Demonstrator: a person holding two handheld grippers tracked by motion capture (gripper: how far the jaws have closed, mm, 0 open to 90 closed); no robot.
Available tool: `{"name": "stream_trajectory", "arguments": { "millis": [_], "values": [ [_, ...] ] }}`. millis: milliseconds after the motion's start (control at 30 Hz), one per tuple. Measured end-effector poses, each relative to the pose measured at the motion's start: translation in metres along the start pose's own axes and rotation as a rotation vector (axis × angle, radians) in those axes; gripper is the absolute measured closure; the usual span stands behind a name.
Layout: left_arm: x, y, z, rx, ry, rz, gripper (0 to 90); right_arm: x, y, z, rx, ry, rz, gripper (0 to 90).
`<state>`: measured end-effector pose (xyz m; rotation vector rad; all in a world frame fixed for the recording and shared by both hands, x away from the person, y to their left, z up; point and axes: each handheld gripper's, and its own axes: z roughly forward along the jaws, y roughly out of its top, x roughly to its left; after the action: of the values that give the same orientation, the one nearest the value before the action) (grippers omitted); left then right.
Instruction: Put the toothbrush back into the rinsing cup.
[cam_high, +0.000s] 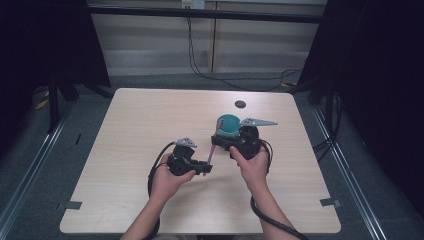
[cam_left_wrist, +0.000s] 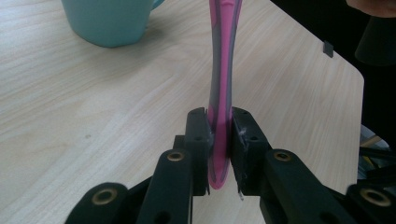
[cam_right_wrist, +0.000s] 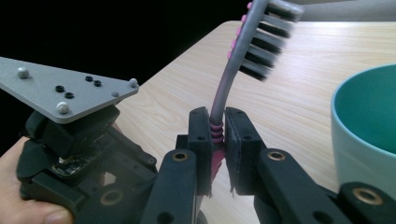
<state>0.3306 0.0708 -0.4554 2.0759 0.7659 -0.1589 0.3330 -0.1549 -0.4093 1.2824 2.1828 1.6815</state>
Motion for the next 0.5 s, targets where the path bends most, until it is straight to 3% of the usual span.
{"name": "stream_trajectory", "arguments": {
  "millis": [500],
  "values": [
    [-0.0067, 0.0045, 0.0021, -0.006, -0.01, 0.024, 76.6, 0.0026, 0.0042, -0.001, 0.001, -0.027, -0.047, 82.0]
  ]
}}
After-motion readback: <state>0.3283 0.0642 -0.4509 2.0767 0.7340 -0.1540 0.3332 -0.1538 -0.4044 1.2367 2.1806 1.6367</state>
